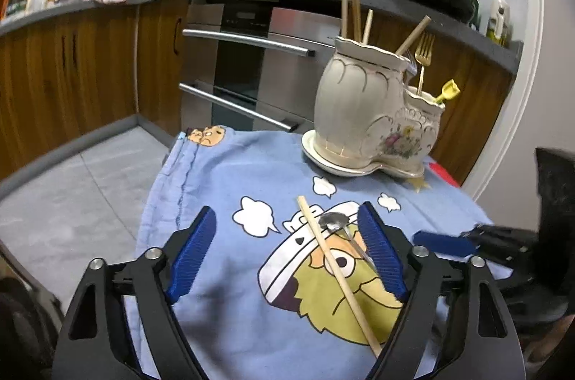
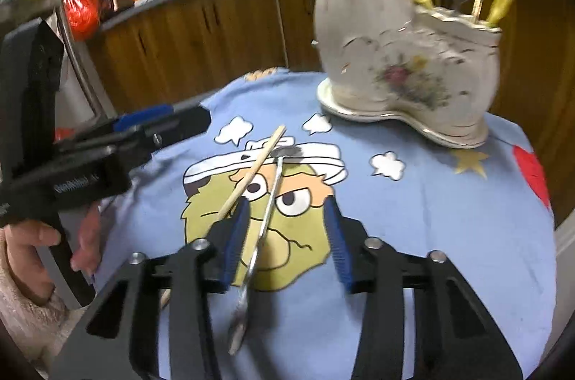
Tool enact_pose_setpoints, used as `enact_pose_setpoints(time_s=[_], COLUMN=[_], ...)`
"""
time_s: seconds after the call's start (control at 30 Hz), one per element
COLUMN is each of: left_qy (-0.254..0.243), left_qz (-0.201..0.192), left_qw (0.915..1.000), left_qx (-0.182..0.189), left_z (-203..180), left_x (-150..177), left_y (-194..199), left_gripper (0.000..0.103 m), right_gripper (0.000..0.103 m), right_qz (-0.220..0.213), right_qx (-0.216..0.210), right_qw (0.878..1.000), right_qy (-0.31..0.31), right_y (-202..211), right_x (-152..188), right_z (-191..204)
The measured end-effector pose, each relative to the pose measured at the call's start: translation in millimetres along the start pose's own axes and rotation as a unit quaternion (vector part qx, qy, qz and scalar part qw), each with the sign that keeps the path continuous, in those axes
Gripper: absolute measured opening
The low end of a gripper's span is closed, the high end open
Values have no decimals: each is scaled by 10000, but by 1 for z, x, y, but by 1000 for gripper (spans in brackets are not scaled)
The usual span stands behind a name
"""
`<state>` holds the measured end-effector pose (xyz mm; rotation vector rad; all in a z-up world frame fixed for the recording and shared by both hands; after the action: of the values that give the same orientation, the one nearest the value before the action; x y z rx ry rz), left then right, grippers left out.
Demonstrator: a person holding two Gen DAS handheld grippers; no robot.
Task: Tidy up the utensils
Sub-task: 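Move both tools back down toward the remaining utensils on the cloth, then grasp the last chopstick with the left tool while the right tool grasps a silver spoon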
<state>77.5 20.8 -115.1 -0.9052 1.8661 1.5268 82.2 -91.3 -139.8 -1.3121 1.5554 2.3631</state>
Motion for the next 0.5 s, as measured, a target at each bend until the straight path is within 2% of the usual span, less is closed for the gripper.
enact_pose_setpoints(time_s=[0.07, 0.13, 0.2, 0.3, 0.4, 0.43, 0.5], left_qy=[156, 289, 335, 273, 199, 183, 156], left_qz=[30, 78, 118, 81, 97, 105, 116], left_qw=[9998, 9994, 9992, 9994, 9996, 9996, 9996], left_qx=[87, 152, 180, 210, 194, 189, 184], left_z=[5, 9, 9, 7, 4, 4, 3], left_x=[0, 0, 0, 0, 1, 1, 1], left_y=[-1, -4, -5, -4, -5, -5, -6], left_gripper=[76, 71, 70, 69, 69, 69, 69], right_gripper=[34, 33, 27, 25, 13, 5, 4], right_qz=[116, 250, 354, 656, 701, 695, 674], right_qx=[4, -50, -147, 21, 127, 151, -1], right_qw=[9999, 9997, 9992, 9978, 9974, 9974, 9977], right_qy=[22, -13, -82, 70, 125, 95, 47], right_y=[-9, -18, -25, -41, -42, -41, -40], right_x=[-6, -12, -17, -18, -19, -19, -17], right_z=[3, 5, 7, 13, 18, 17, 16])
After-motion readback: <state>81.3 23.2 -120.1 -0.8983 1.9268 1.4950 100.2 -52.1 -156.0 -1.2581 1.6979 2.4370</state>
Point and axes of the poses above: each gripper's, at about its wrist camera, not at the fingertips, and y roughly against the way its jaws point, z to its left, x to its underside, the point moved 8 cm from there along -y, roughly the way its jaws point, and after that the axes turned 7 degrees about z, right-handed, at the moved point
